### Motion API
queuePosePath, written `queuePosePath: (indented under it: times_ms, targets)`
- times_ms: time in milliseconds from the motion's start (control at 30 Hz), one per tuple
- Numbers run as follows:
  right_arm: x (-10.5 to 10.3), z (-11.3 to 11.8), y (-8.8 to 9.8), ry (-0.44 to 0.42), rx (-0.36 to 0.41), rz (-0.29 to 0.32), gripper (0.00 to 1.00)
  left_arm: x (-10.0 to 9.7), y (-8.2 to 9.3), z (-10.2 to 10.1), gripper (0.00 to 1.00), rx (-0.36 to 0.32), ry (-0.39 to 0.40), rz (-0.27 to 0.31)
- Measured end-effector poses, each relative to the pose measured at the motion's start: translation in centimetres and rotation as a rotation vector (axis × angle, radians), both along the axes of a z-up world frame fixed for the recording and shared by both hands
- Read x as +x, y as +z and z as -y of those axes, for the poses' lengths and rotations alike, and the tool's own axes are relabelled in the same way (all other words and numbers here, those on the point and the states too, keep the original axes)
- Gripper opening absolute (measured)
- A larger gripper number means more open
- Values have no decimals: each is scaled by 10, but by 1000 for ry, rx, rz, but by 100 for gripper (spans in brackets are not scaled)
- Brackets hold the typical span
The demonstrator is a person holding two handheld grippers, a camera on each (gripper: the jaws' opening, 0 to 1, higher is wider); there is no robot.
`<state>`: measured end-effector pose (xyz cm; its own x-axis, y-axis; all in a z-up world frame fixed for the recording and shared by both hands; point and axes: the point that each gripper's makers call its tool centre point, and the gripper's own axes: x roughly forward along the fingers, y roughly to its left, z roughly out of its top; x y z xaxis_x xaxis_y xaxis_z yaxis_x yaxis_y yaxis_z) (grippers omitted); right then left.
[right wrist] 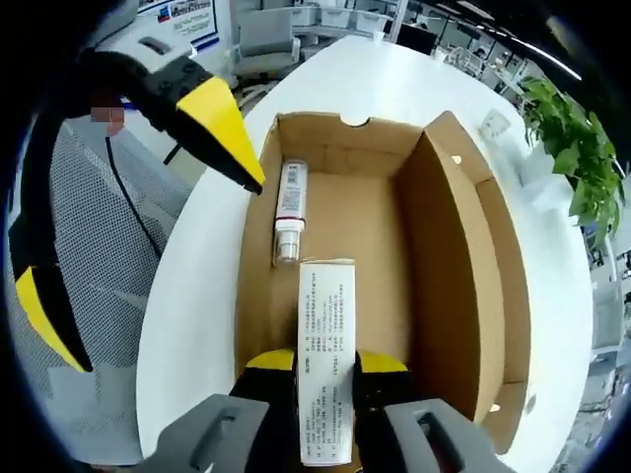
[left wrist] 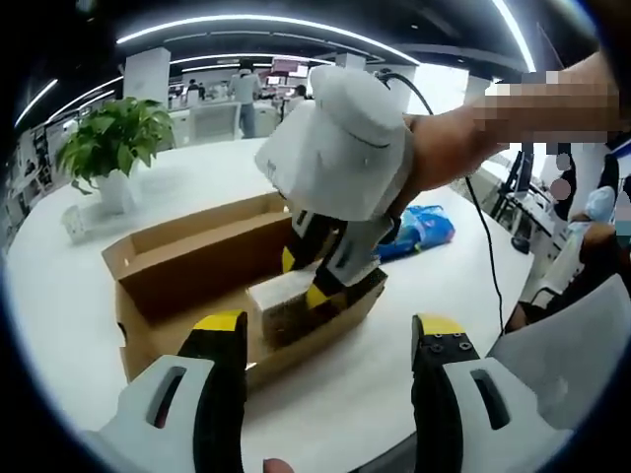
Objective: Operate the shoe box by opening the lid, removing the specified soft item, and placing it in the target area until the item is outside and the box remains undamaged.
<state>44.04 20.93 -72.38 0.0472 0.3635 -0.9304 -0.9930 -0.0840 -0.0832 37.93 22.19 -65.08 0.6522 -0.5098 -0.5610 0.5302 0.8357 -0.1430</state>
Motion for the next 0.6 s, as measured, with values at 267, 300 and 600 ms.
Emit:
queuePosePath:
  times_ms: [267, 300, 600]
  targets:
    - [4, 1, 20, -36, 44, 30, 16, 0, -3, -2, 66, 6, 6, -7]
    - [3, 1, 23, -36, 46, 32, 16, 0, -3, -2, 66, 9, 8, -6]
    - [4, 7, 52, -38, 81, 86, 16, 0, -8, -3, 66, 25, 7, -16]
